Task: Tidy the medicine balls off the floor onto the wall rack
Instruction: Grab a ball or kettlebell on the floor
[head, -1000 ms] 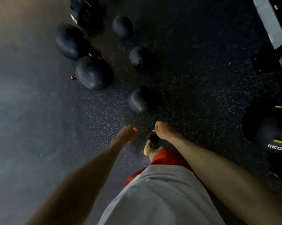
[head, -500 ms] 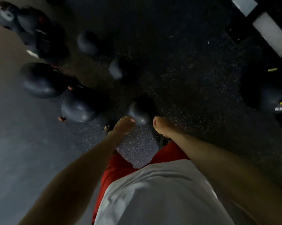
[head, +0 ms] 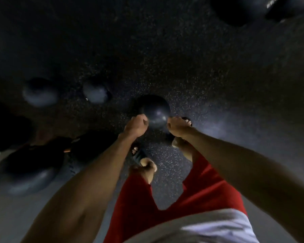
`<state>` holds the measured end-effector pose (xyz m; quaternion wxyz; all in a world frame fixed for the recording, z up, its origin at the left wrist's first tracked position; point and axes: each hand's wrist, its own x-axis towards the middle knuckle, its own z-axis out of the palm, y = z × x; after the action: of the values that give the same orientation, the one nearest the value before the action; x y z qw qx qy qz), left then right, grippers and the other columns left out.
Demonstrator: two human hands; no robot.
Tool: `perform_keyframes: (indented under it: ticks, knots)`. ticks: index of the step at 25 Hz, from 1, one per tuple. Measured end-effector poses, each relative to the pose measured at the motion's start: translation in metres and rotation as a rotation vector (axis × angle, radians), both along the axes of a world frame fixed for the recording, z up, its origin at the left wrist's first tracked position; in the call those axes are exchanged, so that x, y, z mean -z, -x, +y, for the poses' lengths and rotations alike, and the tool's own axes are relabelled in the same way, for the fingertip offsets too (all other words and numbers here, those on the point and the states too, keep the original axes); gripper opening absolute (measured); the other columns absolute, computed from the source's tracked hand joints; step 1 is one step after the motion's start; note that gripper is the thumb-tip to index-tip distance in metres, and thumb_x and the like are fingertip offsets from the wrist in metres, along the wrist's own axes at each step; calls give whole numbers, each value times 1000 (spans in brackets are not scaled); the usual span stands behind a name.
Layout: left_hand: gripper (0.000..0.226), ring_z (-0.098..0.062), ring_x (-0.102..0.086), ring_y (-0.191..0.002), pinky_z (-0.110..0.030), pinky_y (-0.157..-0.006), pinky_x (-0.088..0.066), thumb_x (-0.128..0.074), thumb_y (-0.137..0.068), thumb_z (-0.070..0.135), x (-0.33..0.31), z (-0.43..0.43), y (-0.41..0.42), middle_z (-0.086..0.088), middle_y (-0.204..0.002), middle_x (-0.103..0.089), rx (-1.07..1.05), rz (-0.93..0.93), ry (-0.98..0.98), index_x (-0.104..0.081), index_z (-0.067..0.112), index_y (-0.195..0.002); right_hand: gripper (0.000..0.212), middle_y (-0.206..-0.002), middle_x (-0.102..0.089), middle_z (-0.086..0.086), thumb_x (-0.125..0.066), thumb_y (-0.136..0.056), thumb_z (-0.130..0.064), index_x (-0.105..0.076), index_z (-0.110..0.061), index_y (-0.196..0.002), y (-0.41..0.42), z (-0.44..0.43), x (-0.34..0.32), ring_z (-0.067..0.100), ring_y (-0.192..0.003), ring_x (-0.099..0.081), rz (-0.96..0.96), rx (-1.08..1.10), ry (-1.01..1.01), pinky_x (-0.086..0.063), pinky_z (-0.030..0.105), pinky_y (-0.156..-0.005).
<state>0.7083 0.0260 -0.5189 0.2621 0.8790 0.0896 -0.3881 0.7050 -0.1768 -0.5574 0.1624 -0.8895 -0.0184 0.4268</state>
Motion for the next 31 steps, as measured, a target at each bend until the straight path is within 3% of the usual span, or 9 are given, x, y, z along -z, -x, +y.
perform_keyframes:
  ticks: [1, 4, 8, 10, 13, 17, 23, 27, 31]
  knots:
    - [25, -34, -63, -110, -38, -87, -49, -53, -99, 22, 34, 9, -6, -13, -118, -69, 79, -6, -6, -65, 14, -119, 31, -120, -61, 23, -34, -103, -21, -51, -5, -124, 12, 12, 39, 39, -107, -61, -5, 79, 15, -48, 45, -86]
    - [29, -34, -61, -115, -40, -94, -49, -51, -100, 24, 57, 21, -3, -13, -123, -66, 122, 0, -37, -60, 17, -126, 32, -119, -62, 24, -36, -101, -19, -50, -6, -128, 30, 16, 60, 40, -107, -62, 2, 107, 39, -50, 46, -86]
    - [44, -31, -54, -126, -42, -103, -46, -51, -100, 24, 175, 34, -18, -12, -137, -57, 215, 28, -75, -46, 22, -143, 45, -135, -52, 22, -39, -99, -17, -40, -11, -144, 29, 28, 171, 40, -123, -51, -17, 180, 52, -46, 49, -100]
    - [55, -29, -45, -134, -43, -109, -40, -52, -99, 24, 228, 35, -25, -10, -147, -44, 267, -17, -62, -35, 25, -152, 55, -149, -37, 20, -42, -100, -22, -27, -16, -152, 24, 37, 215, 40, -137, -38, -20, 225, 52, -37, 53, -109]
    - [70, -31, -33, -143, -45, -115, -34, -56, -97, 25, 287, 34, -26, -9, -159, -25, 342, -42, -79, -20, 33, -157, 77, -165, 1, 19, -44, -102, -41, 3, -23, -160, 30, 51, 266, 39, -152, -8, 24, 212, 57, -21, 57, -117]
    - [90, -37, -24, -147, -50, -116, -32, -64, -94, 27, 337, 30, -32, -13, -165, -4, 354, -80, -37, -1, 45, -157, 102, -162, 26, 18, -54, -94, -57, 24, -30, -155, 33, 62, 313, 40, -153, 0, -108, 324, 47, -28, 58, -117]
    - [104, -36, -12, -148, -52, -117, -31, -72, -88, 37, 359, -3, -75, -9, -166, 7, 345, -251, -23, 6, 43, -156, 105, -166, 17, 13, -54, -90, -65, 22, -33, -155, -35, 30, 333, 43, -151, -8, -186, 501, 5, -30, 57, -117]
    - [93, -35, -14, -149, -51, -116, -32, -67, -91, 43, 359, -24, -116, -13, -165, -1, 307, -239, -4, -2, 39, -158, 98, -168, 6, 11, -46, -87, -75, 15, -40, -156, -74, 3, 332, 41, -150, -17, -127, 575, -5, -32, 59, -112]
    - [78, -34, -24, -145, -50, -111, -37, -55, -95, 51, 360, -48, -152, -15, -162, -13, 322, -289, -47, -11, 35, -158, 92, -160, -22, 18, -37, -85, -81, 0, -39, -158, -111, -15, 338, 44, -138, -38, -116, 689, 24, -39, 56, -106]
